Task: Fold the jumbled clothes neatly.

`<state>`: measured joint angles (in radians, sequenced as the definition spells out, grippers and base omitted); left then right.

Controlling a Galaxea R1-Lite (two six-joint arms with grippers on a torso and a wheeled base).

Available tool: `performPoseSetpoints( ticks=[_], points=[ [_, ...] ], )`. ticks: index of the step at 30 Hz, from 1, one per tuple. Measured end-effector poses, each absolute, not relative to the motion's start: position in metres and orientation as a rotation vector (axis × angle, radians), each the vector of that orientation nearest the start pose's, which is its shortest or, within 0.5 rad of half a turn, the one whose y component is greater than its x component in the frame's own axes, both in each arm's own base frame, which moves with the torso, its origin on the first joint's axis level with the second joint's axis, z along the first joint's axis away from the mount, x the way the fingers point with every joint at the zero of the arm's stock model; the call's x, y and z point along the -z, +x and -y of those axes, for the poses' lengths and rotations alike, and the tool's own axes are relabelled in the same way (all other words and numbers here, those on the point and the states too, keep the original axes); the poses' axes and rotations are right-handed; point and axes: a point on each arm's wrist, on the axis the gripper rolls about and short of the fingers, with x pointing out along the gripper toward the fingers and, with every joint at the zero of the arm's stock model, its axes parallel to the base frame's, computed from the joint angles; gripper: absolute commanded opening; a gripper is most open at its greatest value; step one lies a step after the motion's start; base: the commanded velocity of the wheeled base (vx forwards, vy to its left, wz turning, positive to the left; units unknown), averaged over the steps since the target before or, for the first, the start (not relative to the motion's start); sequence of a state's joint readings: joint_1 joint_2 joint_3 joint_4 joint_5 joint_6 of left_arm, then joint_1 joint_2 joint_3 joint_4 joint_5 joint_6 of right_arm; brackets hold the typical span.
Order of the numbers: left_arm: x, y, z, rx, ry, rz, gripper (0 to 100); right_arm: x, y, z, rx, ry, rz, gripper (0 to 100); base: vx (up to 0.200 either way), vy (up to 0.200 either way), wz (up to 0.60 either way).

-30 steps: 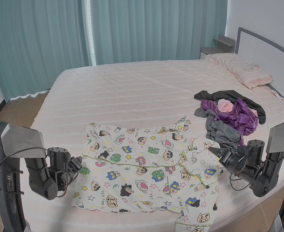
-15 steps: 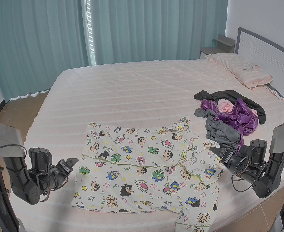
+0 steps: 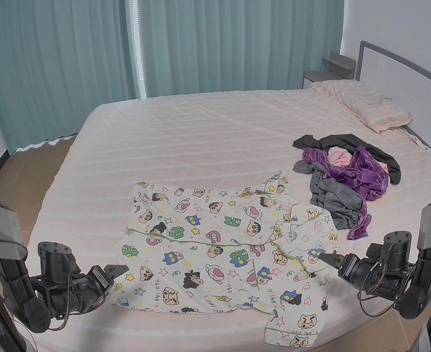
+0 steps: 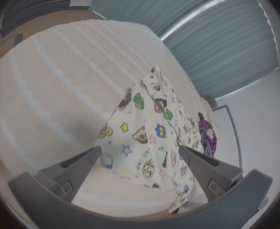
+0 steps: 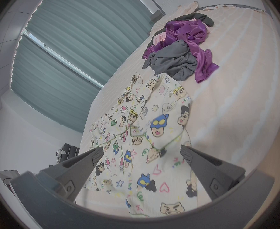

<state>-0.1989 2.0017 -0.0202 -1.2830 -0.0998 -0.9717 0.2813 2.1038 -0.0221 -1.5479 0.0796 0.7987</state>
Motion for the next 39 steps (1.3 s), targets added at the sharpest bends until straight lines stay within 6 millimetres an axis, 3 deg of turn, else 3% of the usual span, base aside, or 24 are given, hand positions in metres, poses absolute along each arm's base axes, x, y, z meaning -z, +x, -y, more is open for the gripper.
performPoseSetpoints(
  ticks=[3,14,28,29,39],
  points=[
    [-0.013,0.198,0.043,-0.084,-0.882,-0.799,100,-0.016,0.21,-0.066,-0.111,0.705,-0.654,100,-0.2,0.0,0.0],
    [0.006,0.199,0.057,-0.165,-0.789,-0.83,100,-0.01,0.206,-0.07,-0.092,0.679,-0.69,100,0.0,0.0,0.0],
    [0.03,0.271,0.085,-0.233,-0.739,-0.692,100,0.0,0.206,-0.074,-0.079,0.653,-0.731,100,0.0,0.0,0.0],
    [0.033,0.275,0.086,-0.25,-0.728,-0.702,0,0.002,0.206,-0.074,-0.076,0.646,-0.737,100,0.0,0.0,0.0],
    [0.045,0.291,0.091,-0.306,-0.668,-0.724,0,0.024,0.205,-0.078,-0.066,0.569,-0.799,100,0.0,0.0,0.0]
  ],
)
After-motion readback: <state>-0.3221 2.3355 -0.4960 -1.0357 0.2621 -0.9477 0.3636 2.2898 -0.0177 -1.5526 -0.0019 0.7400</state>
